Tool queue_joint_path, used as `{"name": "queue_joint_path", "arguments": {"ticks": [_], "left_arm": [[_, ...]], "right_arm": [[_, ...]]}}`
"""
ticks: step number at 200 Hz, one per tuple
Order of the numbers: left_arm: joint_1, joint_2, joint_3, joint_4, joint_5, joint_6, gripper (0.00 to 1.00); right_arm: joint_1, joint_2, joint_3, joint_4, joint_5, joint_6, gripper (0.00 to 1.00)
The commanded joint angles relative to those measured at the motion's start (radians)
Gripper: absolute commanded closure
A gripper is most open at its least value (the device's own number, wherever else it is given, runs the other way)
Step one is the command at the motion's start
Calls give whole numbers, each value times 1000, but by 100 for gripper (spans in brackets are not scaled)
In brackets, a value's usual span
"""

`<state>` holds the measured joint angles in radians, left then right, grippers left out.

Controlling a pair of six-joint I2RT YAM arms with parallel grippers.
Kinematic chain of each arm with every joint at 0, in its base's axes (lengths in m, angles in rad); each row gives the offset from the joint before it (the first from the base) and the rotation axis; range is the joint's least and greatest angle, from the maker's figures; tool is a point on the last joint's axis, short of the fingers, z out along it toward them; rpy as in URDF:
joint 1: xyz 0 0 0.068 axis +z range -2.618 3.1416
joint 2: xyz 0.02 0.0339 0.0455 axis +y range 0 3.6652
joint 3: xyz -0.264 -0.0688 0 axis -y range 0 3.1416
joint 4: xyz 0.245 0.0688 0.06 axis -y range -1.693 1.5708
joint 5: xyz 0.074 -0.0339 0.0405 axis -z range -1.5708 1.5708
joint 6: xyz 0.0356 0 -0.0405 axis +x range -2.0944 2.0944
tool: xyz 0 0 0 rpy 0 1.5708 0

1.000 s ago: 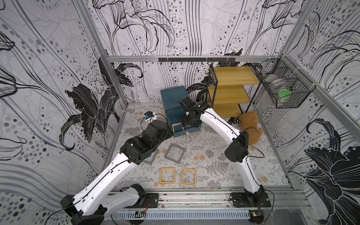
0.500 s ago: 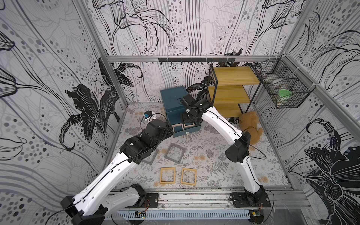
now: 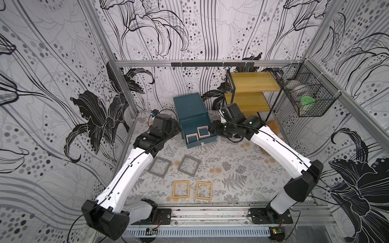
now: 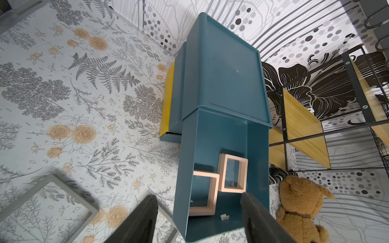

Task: Place the brooch boxes into the drawer by color
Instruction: Place the brooch box in the drawer, then close the drawer in the storage box.

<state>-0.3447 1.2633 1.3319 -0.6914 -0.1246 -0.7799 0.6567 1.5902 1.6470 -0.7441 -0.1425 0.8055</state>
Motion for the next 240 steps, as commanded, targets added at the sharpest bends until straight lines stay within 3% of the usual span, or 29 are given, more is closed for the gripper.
{"name": "queue_joint_path", "arguments": {"ticks": [1,52,142,240], "left_arm": [[38,56,44,102,68,38,33],[97,265,205,105,118,109,34],[173,544,450,49,220,179,38],[183,610,414,74,215,180,58]], "right_arm": [[-24,-62,-145,170,-142,152,48],[-33,-151,-360,260,-222,246,51],[-69,-149,-459,307,-293,265,51],[-74,-112,-575,540,-319,363,57]]}}
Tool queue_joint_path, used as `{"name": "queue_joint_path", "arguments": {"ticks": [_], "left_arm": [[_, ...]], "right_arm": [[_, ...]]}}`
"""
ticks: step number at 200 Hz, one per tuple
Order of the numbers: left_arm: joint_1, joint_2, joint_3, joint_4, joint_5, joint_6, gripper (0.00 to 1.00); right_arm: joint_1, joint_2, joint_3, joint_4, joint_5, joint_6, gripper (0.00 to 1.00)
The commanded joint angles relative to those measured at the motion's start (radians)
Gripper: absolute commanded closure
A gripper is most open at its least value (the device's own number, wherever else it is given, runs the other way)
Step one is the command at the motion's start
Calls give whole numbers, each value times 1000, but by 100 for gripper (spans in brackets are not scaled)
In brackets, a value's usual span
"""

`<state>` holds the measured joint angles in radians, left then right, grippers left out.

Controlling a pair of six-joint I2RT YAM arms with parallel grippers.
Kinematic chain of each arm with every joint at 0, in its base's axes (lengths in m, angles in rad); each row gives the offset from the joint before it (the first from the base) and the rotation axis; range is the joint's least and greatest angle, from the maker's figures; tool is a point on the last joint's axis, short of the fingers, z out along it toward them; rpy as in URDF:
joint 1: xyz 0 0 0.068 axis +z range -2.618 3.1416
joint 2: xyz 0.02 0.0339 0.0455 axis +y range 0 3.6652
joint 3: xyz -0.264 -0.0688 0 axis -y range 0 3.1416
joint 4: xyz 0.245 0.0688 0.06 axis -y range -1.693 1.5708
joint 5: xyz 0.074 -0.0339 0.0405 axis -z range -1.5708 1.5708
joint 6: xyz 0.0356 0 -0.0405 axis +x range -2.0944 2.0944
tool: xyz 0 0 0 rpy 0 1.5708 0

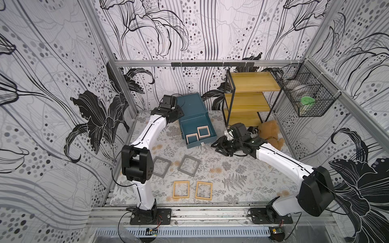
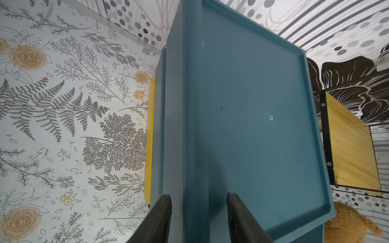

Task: Place the brooch boxes into the drawer by color
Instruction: Close the drawer in the storage box.

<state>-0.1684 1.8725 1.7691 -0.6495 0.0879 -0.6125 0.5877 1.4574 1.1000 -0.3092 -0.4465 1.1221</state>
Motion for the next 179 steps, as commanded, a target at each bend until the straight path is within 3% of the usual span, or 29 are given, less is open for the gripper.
{"name": "queue_joint_path", "arguments": {"ticks": [1,95,179], "left_arm": [[7,1,-25,32,3,13,58],[7,-27,-88,65,-1,7,61],[7,-24,-66,59,13,11,62]], "right_arm": [[-4,21,-28,108,-15,47,57],[-4,111,-27,271,-15,97,66],[24,129,-54,337,-65,113,61]]}}
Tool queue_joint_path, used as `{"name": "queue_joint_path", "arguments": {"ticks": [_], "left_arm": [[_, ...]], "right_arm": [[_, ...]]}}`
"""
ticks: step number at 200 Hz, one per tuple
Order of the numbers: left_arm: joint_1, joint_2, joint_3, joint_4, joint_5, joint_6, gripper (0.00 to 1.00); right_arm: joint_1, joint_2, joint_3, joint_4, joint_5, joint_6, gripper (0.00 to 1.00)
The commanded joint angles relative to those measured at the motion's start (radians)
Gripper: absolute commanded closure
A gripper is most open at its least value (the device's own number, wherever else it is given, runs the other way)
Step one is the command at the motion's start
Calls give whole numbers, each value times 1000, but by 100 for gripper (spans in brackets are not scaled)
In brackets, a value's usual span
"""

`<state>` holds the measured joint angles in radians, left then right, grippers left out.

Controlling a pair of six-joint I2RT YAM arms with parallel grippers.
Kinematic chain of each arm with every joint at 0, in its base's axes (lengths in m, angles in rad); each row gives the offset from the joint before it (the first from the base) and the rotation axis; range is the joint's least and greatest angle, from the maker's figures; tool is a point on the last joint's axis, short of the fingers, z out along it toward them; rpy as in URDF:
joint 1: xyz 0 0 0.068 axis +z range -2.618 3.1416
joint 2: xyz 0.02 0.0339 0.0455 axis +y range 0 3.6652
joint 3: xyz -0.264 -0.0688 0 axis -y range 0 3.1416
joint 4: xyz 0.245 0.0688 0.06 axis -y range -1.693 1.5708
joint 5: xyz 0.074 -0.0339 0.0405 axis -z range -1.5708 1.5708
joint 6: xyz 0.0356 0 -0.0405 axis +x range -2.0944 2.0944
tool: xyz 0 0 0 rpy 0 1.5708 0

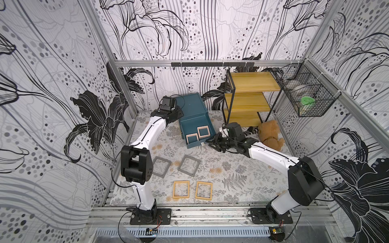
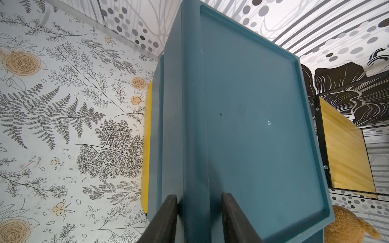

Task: Place the brooch boxes into the drawer by color
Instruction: Close the drawer in the storage box.

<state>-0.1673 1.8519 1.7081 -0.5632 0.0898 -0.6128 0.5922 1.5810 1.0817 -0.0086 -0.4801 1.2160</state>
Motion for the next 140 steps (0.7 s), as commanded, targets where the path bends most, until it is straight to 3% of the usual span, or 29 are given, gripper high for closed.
{"name": "queue_joint_path", "arguments": {"ticks": [1,88,140], "left_arm": [[5,-4,-4,-27,11,11,62],[6,3,12,-21,19,6,62],[5,3,8,-20,24,7,62]], "right_arm": [[19,5,-37,37,-32,20,61],[43,67,-24,119,-46,68,60],[43,79,-16,186,-26,111,65]]}}
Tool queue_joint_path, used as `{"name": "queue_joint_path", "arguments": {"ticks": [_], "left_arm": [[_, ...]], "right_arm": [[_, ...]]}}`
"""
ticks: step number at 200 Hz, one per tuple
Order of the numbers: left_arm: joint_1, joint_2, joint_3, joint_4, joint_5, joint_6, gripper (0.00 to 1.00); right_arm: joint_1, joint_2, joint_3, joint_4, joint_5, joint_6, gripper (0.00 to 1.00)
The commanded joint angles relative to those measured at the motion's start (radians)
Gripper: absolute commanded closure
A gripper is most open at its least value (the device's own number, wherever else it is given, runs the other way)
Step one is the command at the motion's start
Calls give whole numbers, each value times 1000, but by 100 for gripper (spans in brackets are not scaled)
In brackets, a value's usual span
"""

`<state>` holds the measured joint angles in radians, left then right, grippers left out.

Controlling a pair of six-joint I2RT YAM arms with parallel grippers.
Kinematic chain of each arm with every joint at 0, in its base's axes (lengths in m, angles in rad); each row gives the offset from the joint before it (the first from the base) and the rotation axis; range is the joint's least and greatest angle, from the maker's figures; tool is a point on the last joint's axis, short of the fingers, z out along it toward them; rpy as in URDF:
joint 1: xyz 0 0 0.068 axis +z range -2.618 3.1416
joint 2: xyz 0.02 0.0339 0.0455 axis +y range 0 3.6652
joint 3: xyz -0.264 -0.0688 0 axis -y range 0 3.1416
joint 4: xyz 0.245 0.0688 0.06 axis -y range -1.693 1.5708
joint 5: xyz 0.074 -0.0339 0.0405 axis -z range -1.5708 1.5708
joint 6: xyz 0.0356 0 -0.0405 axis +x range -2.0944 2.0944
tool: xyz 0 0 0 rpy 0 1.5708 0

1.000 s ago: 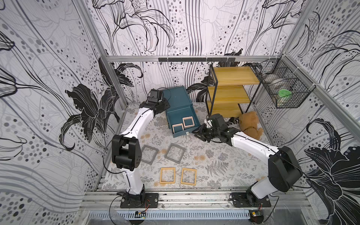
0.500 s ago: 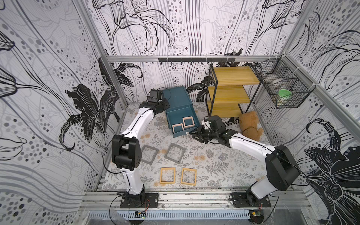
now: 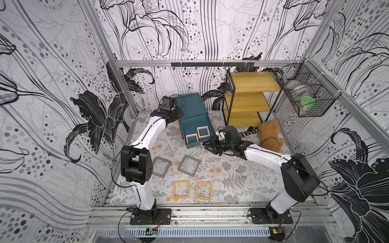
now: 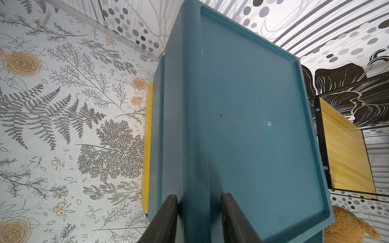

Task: Place the brooch boxes into the drawer by color
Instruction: Close the drawer in the storage box.

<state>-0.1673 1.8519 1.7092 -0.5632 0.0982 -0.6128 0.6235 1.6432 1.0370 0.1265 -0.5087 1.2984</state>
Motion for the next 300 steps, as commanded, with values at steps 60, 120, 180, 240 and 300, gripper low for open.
{"name": "queue_joint_path", "arguments": {"ticks": [60,120,180,240,300], "left_arm": [[5,-2,4,-18,15,7,62],[5,-6,1,-18,17,5,62],[5,-9,-5,-11,21,2,63],[5,-12,-10,-10,19,2,63],[5,-10,-9,-12,21,4,63]], "right_arm": [[12,-28,13,88,71,64,73],[9,-13,90,73,134,22,78],[-11,49,173,35,141,0,78],[-31,132,270,8,127,-16,76],[-40,177,305,51,130,-19,65]]}}
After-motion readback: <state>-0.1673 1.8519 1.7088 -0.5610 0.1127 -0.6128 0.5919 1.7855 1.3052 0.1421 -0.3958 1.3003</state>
